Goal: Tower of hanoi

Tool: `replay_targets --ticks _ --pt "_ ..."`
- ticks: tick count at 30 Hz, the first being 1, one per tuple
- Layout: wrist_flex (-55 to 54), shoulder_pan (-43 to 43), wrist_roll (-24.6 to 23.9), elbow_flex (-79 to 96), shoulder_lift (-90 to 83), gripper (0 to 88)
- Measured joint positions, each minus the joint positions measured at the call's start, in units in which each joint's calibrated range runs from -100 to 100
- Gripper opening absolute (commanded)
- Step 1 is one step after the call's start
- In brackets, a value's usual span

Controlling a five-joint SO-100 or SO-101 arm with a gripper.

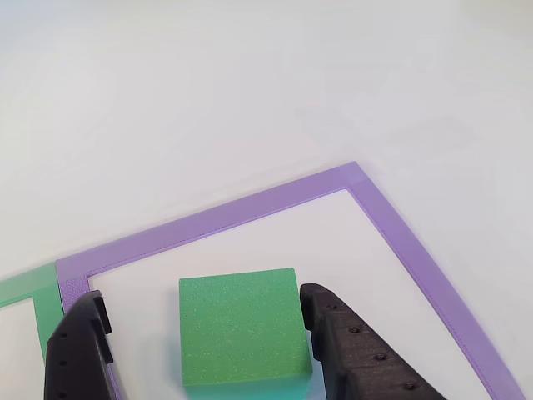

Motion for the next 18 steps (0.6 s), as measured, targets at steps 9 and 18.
replay_targets --ticks 9,18 --pt "0.0 0.0 0.0 0.26 0.0 16.6" --pt "0.0 0.0 0.0 0.86 0.0 12.0"
